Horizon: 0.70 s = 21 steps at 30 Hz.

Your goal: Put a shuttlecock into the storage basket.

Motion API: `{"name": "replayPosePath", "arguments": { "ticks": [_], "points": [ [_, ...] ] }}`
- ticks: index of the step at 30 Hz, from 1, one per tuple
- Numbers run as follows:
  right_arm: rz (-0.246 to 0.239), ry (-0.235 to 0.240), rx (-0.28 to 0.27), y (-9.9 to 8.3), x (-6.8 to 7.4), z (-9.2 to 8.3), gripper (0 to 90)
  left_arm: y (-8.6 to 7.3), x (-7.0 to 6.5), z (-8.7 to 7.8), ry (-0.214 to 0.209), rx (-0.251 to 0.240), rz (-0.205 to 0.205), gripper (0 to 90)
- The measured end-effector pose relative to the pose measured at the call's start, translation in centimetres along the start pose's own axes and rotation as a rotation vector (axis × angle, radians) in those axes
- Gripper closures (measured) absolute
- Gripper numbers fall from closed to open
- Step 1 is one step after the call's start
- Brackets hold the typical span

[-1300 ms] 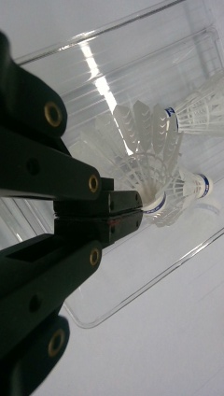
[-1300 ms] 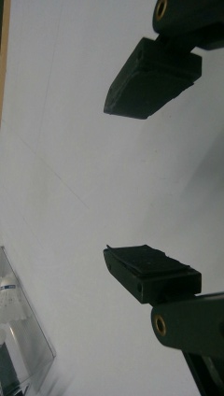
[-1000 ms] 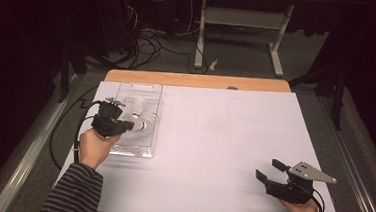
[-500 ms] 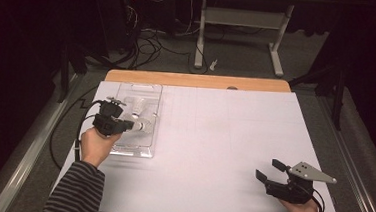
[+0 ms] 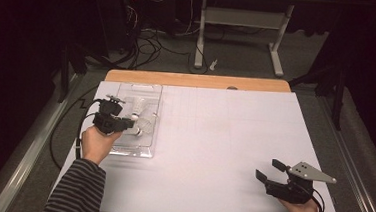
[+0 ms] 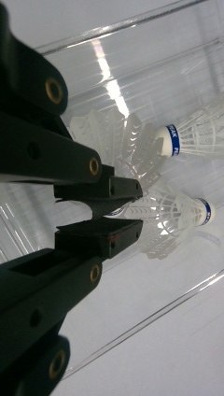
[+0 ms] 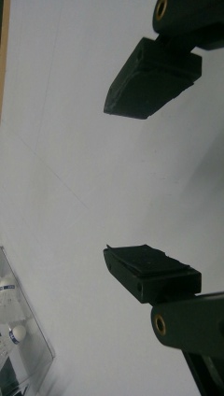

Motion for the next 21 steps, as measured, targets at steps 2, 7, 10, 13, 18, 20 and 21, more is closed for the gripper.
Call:
{"name": "replayPosePath", "arguments": {
  "ticks": [2,7,10,13,18,20,21],
  "points": [
    [0.000,0.001,-0.001,0.0,0.0,0.0,26.8,0.0,0.0,-0.1,-0.001,-0.005,0.006,74.1],
    [-0.002,0.000,-0.004,0.0,0.0,0.0,26.8,0.3,0.1,-0.2,0.006,-0.030,0.003,63.1],
    [-0.001,0.000,-0.004,0.0,0.0,0.0,26.8,0.5,0.0,-0.5,0.001,-0.046,-0.005,58.7],
    [-0.003,0.001,-0.003,0.0,0.0,0.0,26.8,0.6,0.0,-0.7,-0.004,-0.061,-0.007,55.8],
    [-0.003,0.001,-0.004,0.0,0.0,0.0,26.8,0.5,-0.4,-0.9,-0.009,-0.079,0.000,52.1],
    [-0.003,0.001,-0.004,0.0,0.0,0.0,26.8,0.5,-0.5,-1.0,-0.013,-0.084,0.004,50.8],
    [-0.003,0.001,-0.004,0.0,0.0,0.0,26.8,0.5,-0.7,-1.1,-0.016,-0.088,0.006,50.2]
  ]
}}
Point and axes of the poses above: each handheld gripper's, and its own axes: z roughly forward along the jaws, y roughly out of its top, x roughly to its left, the point moved 1 cm from there along z, roughly forward along the jaws
